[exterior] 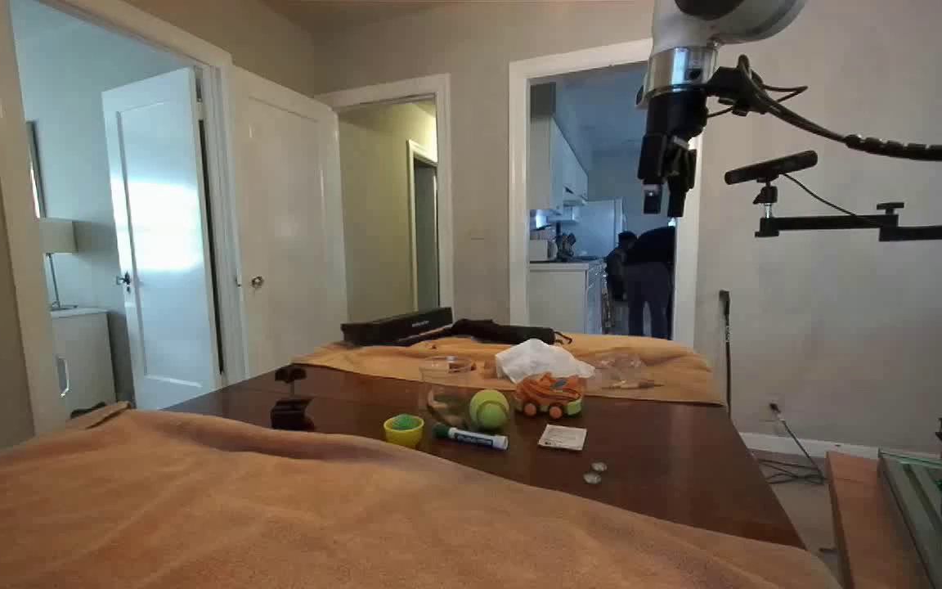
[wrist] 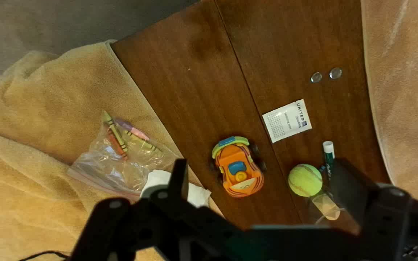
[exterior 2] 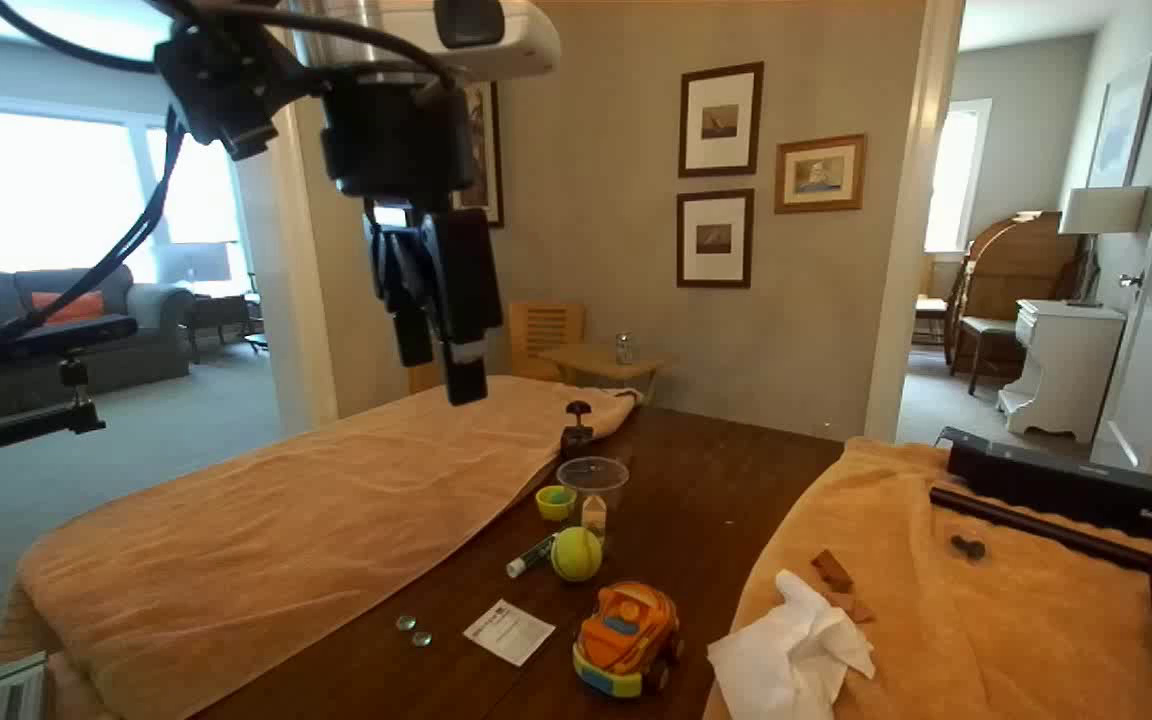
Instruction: Use the napkin to wipe the table
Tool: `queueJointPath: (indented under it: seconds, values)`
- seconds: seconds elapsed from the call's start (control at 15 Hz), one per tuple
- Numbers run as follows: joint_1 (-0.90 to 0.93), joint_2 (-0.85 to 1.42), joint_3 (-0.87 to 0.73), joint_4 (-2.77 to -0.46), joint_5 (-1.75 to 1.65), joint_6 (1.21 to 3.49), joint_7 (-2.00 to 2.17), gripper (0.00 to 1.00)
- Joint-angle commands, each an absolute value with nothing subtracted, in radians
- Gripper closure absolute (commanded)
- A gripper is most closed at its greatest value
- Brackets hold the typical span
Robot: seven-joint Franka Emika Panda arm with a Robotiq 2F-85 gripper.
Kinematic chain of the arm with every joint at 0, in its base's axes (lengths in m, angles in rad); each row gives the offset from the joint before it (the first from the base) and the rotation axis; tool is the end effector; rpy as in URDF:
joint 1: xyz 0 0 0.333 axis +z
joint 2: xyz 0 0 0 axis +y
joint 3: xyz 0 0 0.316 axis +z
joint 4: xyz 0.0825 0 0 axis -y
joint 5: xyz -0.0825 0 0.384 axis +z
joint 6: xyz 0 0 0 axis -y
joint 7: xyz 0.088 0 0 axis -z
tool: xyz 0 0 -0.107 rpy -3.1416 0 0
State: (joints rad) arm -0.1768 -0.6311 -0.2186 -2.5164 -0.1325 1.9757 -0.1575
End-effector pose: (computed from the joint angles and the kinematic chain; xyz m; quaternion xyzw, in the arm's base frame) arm 0.3371 -0.1556 0.4918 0.9962 -0.0771 0.0401 0.0082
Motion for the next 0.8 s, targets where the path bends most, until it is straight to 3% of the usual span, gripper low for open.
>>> queueJointPath:
  seconds: [0.0,0.73]
  values:
    - [-0.18,-0.63,-0.216,-2.514,-0.13,1.973,-0.159,0.0]
    - [-0.189,-0.574,-0.195,-2.486,-0.134,1.974,-0.099,0.0]
